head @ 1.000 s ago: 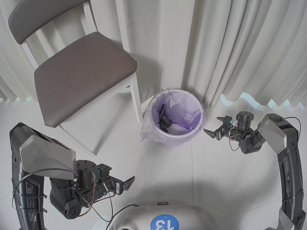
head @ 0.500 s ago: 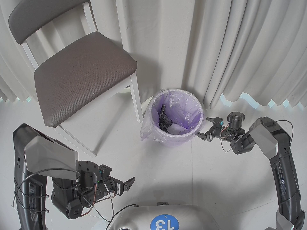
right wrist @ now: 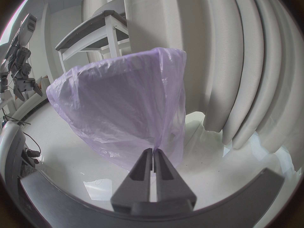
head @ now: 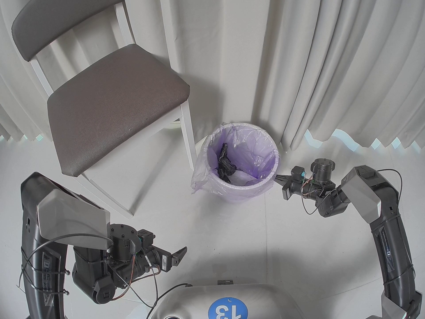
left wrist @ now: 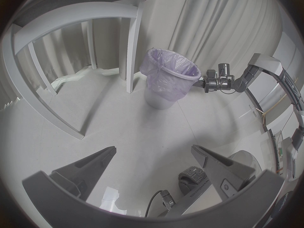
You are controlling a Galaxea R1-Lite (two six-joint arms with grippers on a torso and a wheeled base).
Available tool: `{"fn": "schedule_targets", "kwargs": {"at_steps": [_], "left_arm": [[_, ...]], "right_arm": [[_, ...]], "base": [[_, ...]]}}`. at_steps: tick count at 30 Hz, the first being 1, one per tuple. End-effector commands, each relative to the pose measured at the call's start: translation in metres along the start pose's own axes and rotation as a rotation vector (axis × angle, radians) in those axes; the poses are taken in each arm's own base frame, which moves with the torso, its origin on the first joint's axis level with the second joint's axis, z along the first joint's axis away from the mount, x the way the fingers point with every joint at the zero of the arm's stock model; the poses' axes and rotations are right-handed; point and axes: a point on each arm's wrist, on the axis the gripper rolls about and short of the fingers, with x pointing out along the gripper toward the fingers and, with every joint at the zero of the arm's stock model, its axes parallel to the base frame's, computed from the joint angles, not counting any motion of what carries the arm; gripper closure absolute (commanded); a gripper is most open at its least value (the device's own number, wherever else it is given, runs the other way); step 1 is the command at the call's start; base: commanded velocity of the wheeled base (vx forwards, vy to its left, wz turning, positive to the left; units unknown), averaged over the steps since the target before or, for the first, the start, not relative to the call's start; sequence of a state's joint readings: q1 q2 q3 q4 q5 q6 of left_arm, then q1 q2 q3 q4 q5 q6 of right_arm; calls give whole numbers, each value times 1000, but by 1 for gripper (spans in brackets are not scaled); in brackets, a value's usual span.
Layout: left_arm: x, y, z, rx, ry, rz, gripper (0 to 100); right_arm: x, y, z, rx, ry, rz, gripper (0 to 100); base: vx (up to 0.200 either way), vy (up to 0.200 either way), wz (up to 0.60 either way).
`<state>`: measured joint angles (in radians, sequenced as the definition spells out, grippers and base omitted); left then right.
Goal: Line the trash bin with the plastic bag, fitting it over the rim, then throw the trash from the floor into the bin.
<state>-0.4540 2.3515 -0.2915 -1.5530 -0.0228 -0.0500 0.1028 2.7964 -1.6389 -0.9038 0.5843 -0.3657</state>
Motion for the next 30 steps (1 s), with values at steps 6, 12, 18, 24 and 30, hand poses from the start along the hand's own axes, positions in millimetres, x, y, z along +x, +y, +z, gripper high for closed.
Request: {"fn": "schedule_targets", "kwargs": {"at_steps": [6,12,18,24,30], "left_arm": [[3,1,0,-1,-15,2,0],[3,1,-1,-1,-9,2,0],[3,1,-2,-1,-5,1,0],[3,0,-3,0,-1,0,0],[4,-1,-3,2,-2,-3,0]], "right_arm": [[9,-8,-27,8,-3,-22,100],[-4,-2,-29,34,39,-12,100],[-24,9,-15,32,62,1,0],[-21,39,-13,39,99,-41,0],[2,61,5,126,83,-134,0]], "base": [[0,0,0],[0,0,0],[0,0,0],[0,0,0],[0,0,0]]}}
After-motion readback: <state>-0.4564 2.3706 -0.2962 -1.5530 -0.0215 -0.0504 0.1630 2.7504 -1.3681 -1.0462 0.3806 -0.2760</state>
